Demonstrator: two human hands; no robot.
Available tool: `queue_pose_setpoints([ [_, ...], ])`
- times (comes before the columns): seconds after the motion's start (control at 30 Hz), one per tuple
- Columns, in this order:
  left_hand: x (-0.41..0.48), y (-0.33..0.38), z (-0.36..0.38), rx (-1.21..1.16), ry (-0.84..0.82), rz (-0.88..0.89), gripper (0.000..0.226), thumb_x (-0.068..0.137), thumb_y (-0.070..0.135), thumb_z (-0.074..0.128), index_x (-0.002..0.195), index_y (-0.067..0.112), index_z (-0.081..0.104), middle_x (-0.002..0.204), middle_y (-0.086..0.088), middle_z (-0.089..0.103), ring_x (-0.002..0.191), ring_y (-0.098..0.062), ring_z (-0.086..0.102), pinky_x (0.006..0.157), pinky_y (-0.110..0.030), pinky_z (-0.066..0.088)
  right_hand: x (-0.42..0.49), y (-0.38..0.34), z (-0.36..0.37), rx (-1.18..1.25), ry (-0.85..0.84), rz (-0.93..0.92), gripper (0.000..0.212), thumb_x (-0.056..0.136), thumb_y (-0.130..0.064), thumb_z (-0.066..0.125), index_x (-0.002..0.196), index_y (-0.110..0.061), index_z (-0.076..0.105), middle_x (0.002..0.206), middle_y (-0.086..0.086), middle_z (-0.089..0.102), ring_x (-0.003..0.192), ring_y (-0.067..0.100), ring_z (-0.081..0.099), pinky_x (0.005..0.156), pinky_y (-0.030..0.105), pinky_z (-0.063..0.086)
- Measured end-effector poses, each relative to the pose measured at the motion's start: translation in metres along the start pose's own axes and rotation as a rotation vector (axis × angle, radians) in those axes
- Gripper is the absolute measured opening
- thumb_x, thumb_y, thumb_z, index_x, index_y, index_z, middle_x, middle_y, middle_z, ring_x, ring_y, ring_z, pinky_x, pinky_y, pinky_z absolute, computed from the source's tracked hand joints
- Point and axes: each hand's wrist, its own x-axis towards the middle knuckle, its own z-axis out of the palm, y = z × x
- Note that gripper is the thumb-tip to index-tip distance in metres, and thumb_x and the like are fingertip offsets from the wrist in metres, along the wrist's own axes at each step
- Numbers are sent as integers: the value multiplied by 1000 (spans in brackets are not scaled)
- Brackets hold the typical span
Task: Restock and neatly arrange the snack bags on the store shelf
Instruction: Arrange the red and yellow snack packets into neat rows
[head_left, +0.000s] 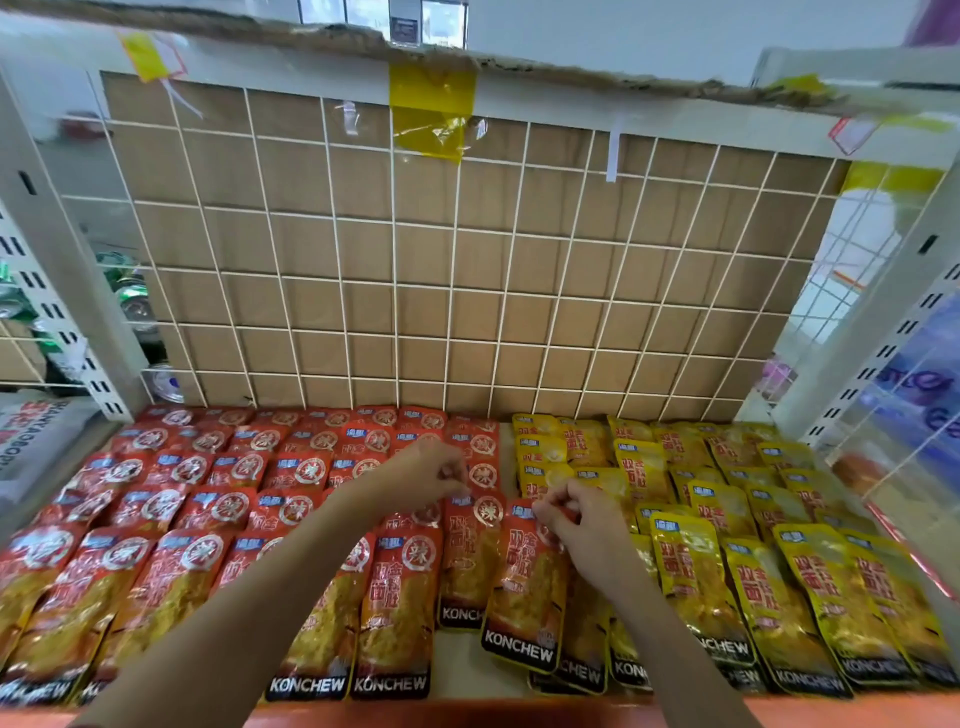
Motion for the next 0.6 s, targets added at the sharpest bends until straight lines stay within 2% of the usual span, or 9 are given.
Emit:
queue_pose_setpoints([
  [0.17, 12, -9, -4, -9, -29, 22, 13, 86, 28, 64, 90, 16, 65, 77, 16, 52, 78, -5, 51, 62, -15, 38, 4, -8, 9, -18, -5, 16, 15, 86, -27, 63, 76, -21, 54, 75, -1, 66, 66, 10, 61, 62, 23, 48],
  [0.3, 17, -15, -5, -33, -84, 61, 15, 87, 24, 62, 97, 14, 67, 85, 12, 57, 88, -10, 57, 75, -22, 41, 6, -10, 16, -47, 3, 20, 16, 84, -30, 64, 74, -23, 54, 77, 1, 67, 68, 14, 62, 65, 29, 50],
  [0.47, 17, -17, -9, -58, -120, 146, 15, 86, 19, 63, 100, 15, 68, 96, 5, 66, 89, -5, 57, 83, -23, 45, 4, -13, 21, -81, 3, 21, 15, 84, -32, 65, 76, -23, 57, 71, -6, 65, 60, 3, 59, 54, 12, 41],
  [0.6, 14, -17, -10, -48, -134, 176, 14, 86, 19, 63, 100, 16, 68, 97, 5, 66, 90, -6, 58, 85, -25, 46, 2, -19, 31, -154, -55, 4, 20, 83, -36, 66, 71, -33, 51, 75, -12, 61, 70, 3, 58, 58, 13, 39],
])
